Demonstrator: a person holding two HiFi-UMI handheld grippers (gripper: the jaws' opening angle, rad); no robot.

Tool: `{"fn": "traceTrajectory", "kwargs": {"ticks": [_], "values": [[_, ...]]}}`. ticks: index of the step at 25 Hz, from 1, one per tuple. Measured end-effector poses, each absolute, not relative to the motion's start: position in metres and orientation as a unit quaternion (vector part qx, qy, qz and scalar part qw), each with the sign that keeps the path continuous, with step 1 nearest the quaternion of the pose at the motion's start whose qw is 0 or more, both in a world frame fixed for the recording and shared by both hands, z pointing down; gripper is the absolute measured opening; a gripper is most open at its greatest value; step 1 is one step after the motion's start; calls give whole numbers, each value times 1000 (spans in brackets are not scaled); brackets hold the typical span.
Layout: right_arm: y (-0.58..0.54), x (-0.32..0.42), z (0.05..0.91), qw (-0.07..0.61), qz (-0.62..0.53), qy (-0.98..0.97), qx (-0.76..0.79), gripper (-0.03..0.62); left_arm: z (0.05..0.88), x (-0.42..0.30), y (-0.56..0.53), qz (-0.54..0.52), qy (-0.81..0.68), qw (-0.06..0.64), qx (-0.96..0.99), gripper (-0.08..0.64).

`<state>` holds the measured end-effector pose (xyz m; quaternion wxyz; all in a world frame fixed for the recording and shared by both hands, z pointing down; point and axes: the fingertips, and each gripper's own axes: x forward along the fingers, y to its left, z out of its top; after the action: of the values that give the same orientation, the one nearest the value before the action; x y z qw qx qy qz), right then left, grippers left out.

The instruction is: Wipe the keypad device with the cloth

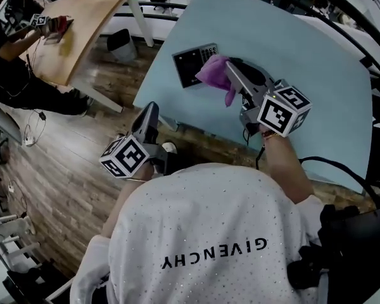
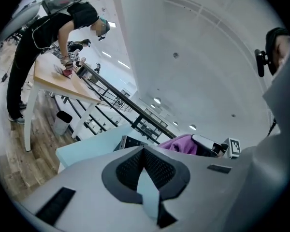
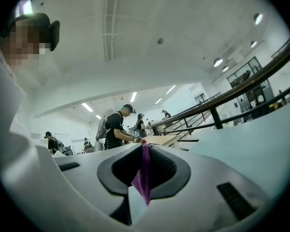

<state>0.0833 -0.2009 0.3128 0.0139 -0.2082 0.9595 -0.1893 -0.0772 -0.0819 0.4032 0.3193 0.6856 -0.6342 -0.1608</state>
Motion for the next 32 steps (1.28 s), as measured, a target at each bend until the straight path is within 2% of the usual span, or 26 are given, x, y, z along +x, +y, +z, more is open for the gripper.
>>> {"fn": "traceTrajectory", "kwargs": {"ticks": [6, 11, 19, 32], "values": [[-195, 155, 306, 34, -178, 949, -257, 43, 383, -38, -78, -157, -630, 280, 707, 1], [-173, 191, 320, -13, -168, 945, -279, 40, 377, -12, -61, -150, -624, 281, 714, 1], [-145, 198, 328, -49, -139, 943, -298, 38, 368, -15, -43, -141, -618, 270, 725, 0], [-119, 199, 329, -71, -153, 932, -322, 38, 377, -32, 12, -133, -622, 294, 714, 0]]}}
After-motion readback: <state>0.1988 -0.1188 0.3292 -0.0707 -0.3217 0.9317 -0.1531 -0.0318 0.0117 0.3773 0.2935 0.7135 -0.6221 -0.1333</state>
